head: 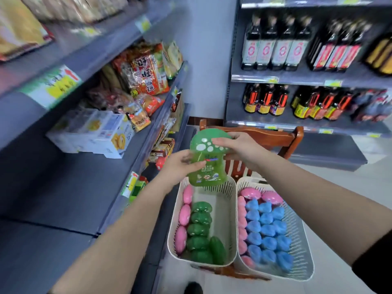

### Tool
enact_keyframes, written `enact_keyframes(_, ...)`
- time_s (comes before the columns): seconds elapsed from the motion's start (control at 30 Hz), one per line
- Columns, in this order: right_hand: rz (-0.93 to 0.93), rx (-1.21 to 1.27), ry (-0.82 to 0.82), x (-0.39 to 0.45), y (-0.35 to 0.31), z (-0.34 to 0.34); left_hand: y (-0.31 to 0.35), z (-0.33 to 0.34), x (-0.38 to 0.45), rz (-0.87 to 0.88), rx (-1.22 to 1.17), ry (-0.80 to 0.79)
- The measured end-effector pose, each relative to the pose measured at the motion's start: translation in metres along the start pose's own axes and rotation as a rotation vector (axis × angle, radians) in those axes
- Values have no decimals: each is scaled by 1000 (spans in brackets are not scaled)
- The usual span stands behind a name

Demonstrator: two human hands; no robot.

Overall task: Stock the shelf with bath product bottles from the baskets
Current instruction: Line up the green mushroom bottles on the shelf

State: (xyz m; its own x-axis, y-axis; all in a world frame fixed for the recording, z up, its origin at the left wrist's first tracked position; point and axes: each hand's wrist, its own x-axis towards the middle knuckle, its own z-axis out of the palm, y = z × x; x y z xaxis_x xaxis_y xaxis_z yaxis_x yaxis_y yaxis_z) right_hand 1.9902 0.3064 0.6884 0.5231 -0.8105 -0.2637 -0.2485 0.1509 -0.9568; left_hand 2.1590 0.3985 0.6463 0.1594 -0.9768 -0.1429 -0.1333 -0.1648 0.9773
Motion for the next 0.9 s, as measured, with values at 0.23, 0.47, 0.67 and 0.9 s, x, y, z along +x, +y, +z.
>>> enact_keyframes(0.23,-117,95,-181,-76,-54,9,63,0,-90,69,-64,55)
enact_keyframes(0.47,-185,161,-338,-131,-93,40,104,-15,-173,137,-36,182)
enact_keyframes(0.67,-273,197,-467,-160,-117,83,125,-33,-239,168,-26,346)
enact_keyframes(0.9,-339,197,-632,-191,-143,146,139,-61,-316,187,-27,530)
